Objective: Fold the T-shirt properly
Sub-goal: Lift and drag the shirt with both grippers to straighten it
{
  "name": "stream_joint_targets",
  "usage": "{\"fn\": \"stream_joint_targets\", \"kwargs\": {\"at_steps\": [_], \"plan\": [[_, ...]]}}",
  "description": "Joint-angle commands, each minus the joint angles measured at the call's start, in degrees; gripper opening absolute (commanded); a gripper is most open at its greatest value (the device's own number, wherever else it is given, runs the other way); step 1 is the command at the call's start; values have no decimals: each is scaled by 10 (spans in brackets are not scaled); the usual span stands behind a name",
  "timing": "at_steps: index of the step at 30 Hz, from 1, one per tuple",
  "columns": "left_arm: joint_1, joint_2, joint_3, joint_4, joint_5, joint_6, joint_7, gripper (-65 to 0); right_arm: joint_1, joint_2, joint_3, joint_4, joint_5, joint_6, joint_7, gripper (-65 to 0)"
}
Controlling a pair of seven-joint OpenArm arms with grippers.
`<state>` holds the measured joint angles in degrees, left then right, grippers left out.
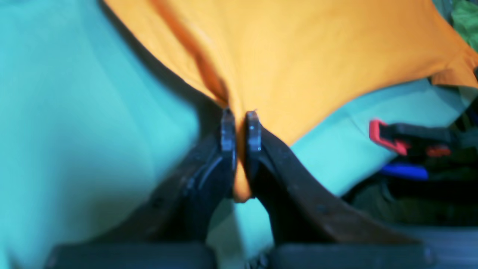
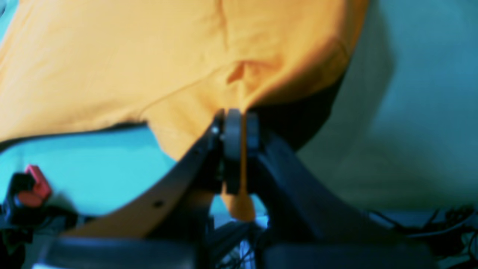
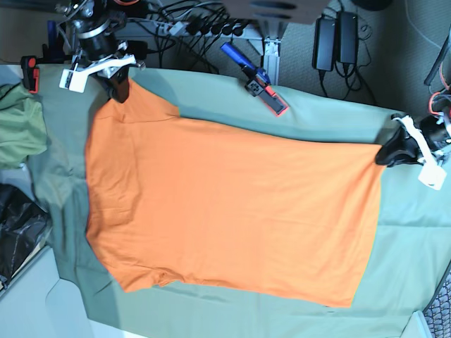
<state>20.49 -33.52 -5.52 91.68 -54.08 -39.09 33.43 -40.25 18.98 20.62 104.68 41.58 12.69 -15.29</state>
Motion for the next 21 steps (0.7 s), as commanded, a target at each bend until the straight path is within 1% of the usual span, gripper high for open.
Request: {"fn": "stream_joint_targets", "kwargs": {"at_steps": [1,5,13,21], "plan": [[4,-11,-6,17,-10,-9,-10,-650,-10,5,6,10,9,26,11,-650],[33,-11,-12,42,-10,-9,-10,-650,-35,5,12,10,9,26,11,-650],[80,-11,-69,74,-14,-9,-10,-650,-87,5,42,40,11,28,2,-650],[81,-8,-69,107,-14,-9,-11,-650,-87,5,47,53,15,28,3,-650]]}}
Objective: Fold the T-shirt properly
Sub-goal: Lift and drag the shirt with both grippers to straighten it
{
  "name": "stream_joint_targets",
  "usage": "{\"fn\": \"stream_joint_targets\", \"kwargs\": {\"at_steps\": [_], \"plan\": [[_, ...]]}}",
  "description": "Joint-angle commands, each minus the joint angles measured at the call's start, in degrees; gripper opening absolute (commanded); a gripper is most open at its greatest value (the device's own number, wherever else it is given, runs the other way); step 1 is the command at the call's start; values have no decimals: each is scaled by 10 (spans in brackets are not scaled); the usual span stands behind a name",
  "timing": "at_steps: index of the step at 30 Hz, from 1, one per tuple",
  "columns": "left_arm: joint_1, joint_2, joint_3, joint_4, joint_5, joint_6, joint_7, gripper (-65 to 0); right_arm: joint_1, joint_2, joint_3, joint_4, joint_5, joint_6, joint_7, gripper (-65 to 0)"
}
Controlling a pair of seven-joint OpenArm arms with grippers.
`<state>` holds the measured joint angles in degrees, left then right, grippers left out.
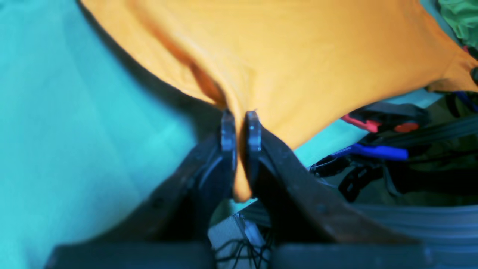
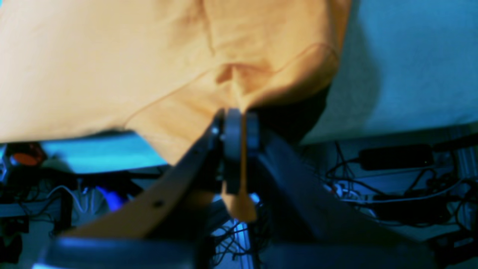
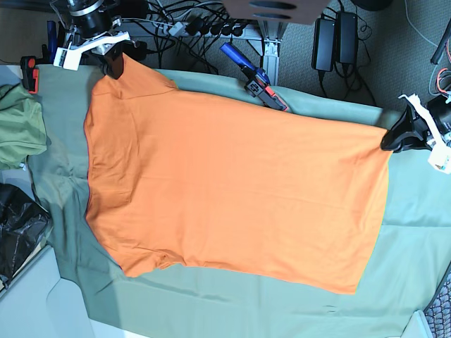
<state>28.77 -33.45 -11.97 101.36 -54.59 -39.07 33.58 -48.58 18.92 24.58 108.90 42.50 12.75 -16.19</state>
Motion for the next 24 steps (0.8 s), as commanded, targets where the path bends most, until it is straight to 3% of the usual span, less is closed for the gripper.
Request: {"fn": "stream_joint_targets", "kwargs": {"at_steps": [1,17,24], "plan": [[-4,-8,-5,10,-9,-9,-13,-650,-2,6,7,17,6,27,12,-650],[-91,0,0,-45,9,-9,-21,-650,146,6,7,19,-31,38,10,-650],[-145,3,47,-102,29,-9,-34,-650,192,6,6,-11,-31,42,11,-650]]}}
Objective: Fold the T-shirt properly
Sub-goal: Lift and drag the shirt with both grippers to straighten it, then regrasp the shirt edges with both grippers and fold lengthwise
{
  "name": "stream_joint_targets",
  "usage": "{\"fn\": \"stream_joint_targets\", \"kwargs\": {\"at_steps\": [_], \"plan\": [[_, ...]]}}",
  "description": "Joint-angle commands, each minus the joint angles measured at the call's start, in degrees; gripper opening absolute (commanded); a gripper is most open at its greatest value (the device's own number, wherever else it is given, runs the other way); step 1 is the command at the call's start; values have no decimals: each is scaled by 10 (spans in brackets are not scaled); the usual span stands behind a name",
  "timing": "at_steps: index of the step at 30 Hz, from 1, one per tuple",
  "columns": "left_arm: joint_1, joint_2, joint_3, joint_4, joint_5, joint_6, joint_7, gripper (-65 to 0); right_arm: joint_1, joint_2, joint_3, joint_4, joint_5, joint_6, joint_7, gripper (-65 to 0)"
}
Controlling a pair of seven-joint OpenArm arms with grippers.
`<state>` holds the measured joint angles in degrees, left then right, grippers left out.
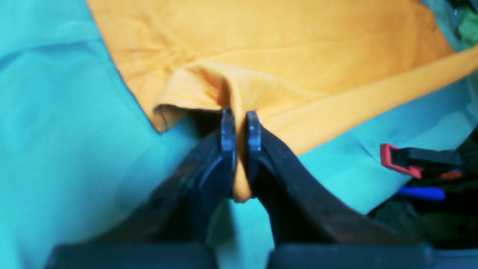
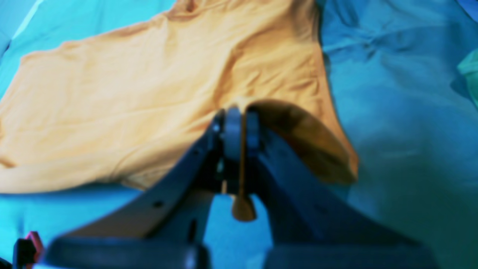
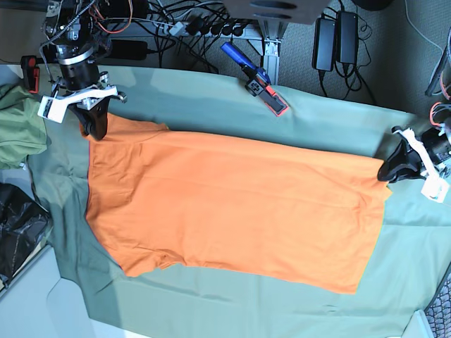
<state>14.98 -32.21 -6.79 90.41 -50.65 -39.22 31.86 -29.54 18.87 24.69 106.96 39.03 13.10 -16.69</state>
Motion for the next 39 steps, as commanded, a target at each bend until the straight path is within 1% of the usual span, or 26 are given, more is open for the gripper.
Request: {"fn": "stream_joint_targets", "kwargs": {"at_steps": [1,4,7,10,12,21,28,29,33,35,37,38,39], "plan": [[-16,-9,2,4,-6,-8,-17,-650,9,7,4,1,4,38,16,-650],[-37,-9,22,-10,-2,-8,-18,-650,33,7,2,-21,4,39,16,-650],[-61,-2,30,-29,15,-8,-28,-650,62,10,-4,-47,4,40,16,-650],[-84,2,30,-49,21,-8,-29,-650,92,19,-21,-75,1,49,16,-650],[-95,1,31,-66,21,-8,-29,-650,113,24,-38,-96,-13,49,17,-650],[-127,2,31,-111,21,-8,-36,-650,206,24,-87,-195,-35,52,19,-650],[-145,2,31,-115,28,-8,-39,-650,245,23,-106,-245,-43,52,19,-650],[-146,2,31,-115,33,-8,-42,-625,248,23,-107,-250,-43,52,19,-650],[-150,13,31,-115,54,-8,-46,-424,254,22,-109,-266,-43,52,25,-650],[-150,21,31,-116,55,-8,-35,-370,254,21,-109,-267,-44,52,25,-650],[-150,32,31,-120,56,-8,-29,-342,254,20,-109,-267,-43,52,25,-650],[-150,37,31,-124,60,-7,-29,-333,254,20,-109,-267,-43,52,25,-617],[-150,41,31,-129,64,0,-30,-324,254,21,-109,-267,-43,52,25,-550]]}}
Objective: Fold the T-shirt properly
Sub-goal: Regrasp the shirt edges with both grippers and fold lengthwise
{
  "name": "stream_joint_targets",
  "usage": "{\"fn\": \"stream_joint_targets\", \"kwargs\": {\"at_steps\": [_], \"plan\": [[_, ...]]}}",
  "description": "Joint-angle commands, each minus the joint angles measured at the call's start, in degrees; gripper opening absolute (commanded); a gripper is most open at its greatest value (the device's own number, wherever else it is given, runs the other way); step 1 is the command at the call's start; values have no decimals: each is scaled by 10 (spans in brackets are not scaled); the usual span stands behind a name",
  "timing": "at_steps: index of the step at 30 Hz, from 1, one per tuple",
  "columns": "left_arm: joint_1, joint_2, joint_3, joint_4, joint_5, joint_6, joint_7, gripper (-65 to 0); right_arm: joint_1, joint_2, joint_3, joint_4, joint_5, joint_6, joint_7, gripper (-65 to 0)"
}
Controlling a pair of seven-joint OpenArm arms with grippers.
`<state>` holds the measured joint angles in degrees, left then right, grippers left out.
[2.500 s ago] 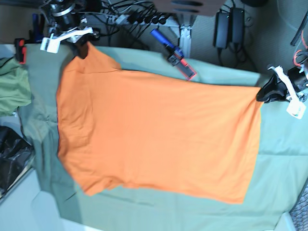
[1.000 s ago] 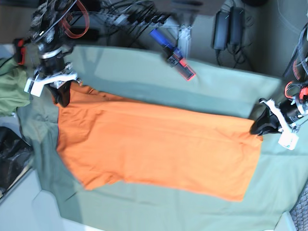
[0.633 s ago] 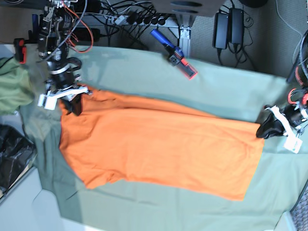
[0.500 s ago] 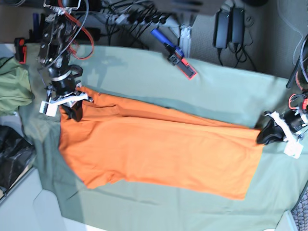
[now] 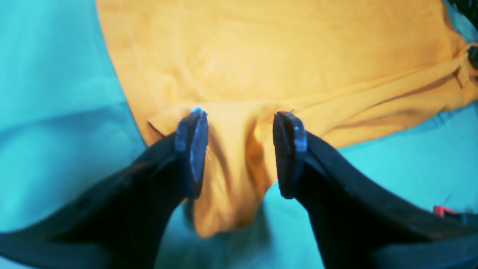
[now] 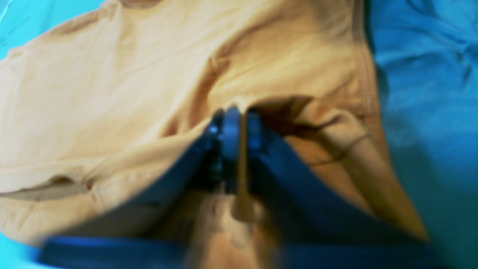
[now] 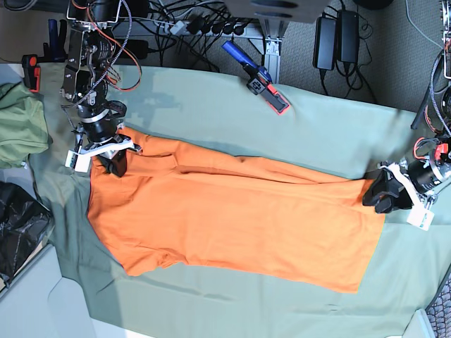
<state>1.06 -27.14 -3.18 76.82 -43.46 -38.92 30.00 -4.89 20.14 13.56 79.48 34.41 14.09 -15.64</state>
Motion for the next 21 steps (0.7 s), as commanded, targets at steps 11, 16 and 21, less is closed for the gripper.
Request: {"fn": "stream_joint_targets", "kwargs": {"at_steps": [11,16,21], "plan": [[-59,4,-5,-71,-4,8,-26,-321,7,8,4,9,3,42,37,-239],[-65,3,-5,-69,-17,8,-15,-321,6,8,29,14,3,42,36,-239],[-61,3,-25,-69,-69,8,43,-321,2,8,80,14,3,41,11,-239]]}}
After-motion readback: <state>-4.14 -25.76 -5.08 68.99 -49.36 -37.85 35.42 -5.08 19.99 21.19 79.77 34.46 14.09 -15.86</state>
